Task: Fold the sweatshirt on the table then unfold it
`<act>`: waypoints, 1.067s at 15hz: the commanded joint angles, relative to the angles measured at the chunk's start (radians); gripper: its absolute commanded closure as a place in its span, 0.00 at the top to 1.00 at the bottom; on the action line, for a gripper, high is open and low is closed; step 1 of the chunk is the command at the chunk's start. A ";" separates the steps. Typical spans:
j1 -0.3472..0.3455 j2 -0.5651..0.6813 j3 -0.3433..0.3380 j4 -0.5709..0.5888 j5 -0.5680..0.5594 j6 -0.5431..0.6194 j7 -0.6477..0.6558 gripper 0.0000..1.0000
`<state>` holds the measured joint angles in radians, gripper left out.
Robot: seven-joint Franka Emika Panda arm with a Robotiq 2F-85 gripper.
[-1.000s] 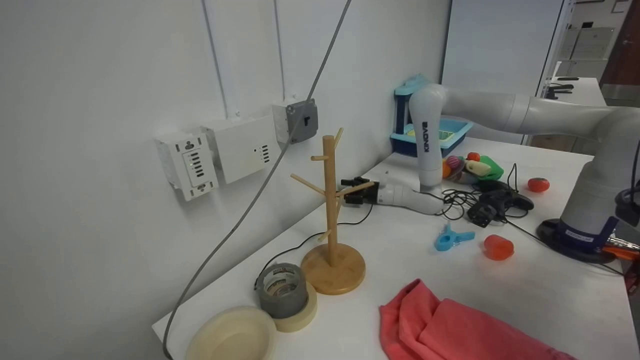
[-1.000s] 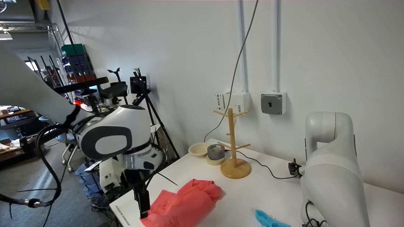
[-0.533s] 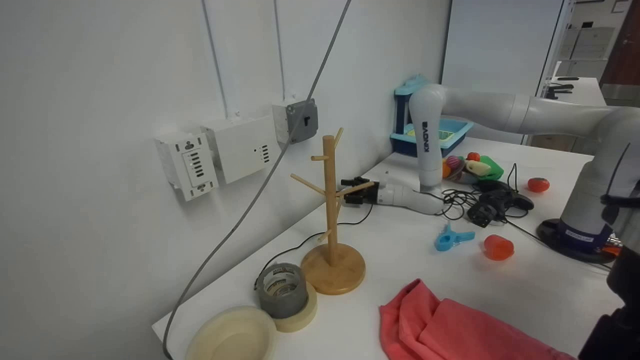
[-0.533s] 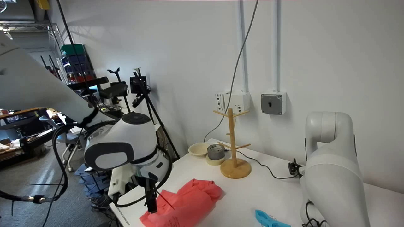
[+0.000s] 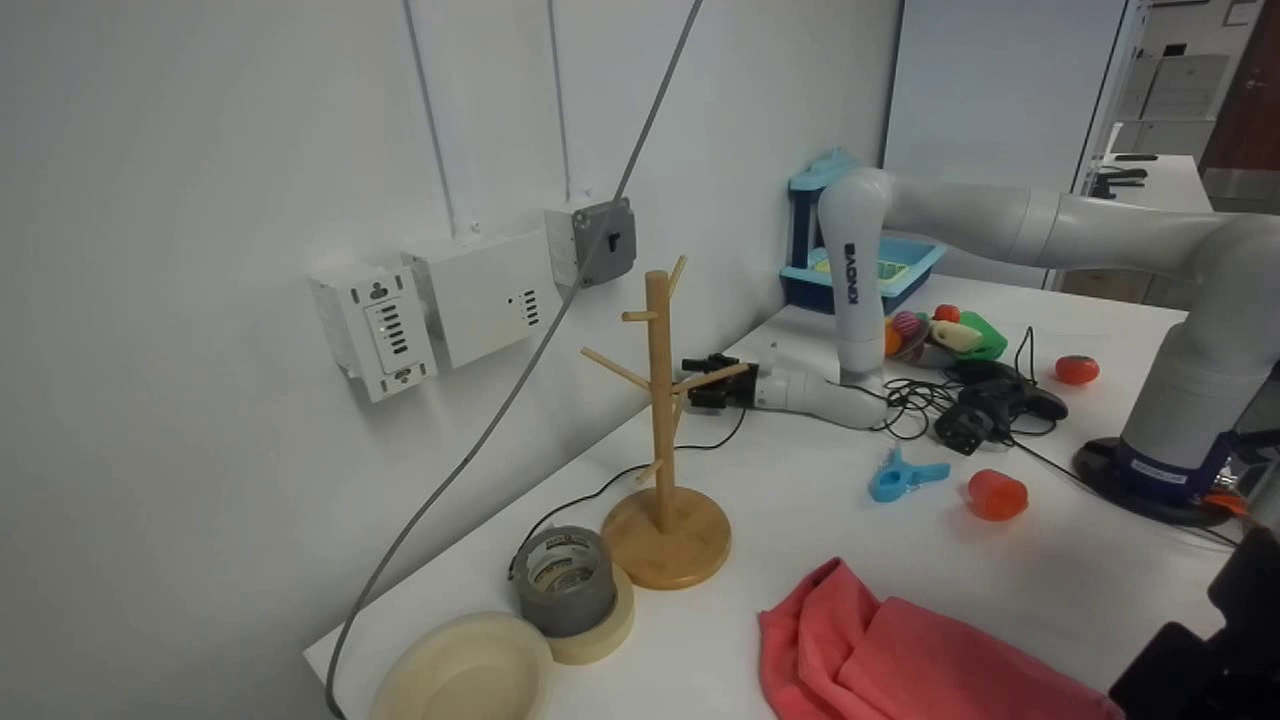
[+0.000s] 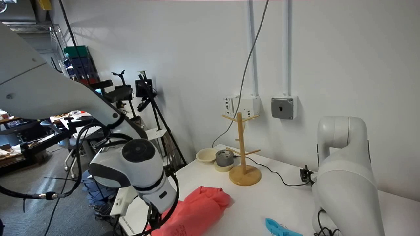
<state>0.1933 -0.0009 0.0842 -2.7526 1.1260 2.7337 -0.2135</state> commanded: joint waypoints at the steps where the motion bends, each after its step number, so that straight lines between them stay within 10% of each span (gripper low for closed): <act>1: 0.010 0.062 0.016 -0.001 0.208 0.027 -0.141 1.00; 16: 0.000 0.292 0.013 0.117 0.450 0.160 -0.260 1.00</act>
<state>0.1939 0.2352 0.0966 -2.6768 1.5277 2.8754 -0.4312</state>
